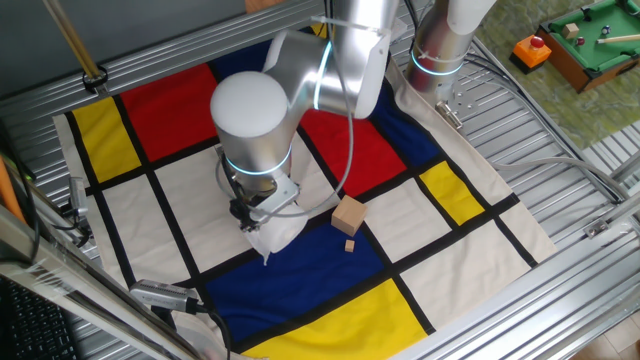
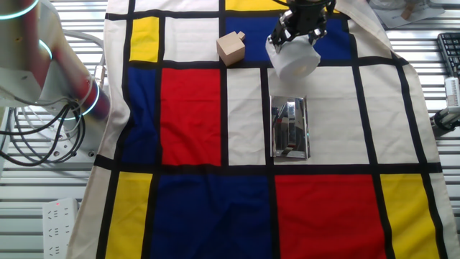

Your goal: Put the toilet paper on its holder

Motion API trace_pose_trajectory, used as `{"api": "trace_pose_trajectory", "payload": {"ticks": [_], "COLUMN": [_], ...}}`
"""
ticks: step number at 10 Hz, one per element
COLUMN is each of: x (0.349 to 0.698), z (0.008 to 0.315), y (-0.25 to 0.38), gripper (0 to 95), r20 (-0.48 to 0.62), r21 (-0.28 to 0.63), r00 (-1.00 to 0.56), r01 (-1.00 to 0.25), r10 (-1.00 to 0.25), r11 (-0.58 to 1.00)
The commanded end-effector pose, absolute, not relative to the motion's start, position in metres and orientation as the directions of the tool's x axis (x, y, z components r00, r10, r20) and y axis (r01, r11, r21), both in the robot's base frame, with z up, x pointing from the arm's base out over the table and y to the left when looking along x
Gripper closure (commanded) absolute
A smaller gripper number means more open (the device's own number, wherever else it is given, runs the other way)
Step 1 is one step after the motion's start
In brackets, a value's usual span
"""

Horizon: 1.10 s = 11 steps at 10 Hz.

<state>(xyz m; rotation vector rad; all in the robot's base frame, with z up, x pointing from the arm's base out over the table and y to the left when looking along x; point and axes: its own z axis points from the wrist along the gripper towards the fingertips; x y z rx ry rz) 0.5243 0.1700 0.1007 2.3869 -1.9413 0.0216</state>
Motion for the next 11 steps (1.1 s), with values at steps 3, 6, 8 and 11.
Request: {"api": "trace_pose_trajectory", "payload": {"ticks": [3, 6, 8, 11], "x": [0.519, 0.516, 0.516, 0.517], "z": [0.108, 0.11, 0.109, 0.105], "y": [0.156, 0.144, 0.138, 0.134], "gripper": [95.0, 95.0, 95.0, 95.0], "r20": [0.046, 0.041, 0.037, 0.036], "r21": [0.041, 0.038, 0.038, 0.039], "r00": [0.141, 0.089, 0.074, 0.063], "r01": [-0.989, -0.995, -0.997, -0.997], "r10": [-0.989, -0.995, -0.997, -0.997], "r11": [-0.139, -0.087, -0.072, -0.061]}}
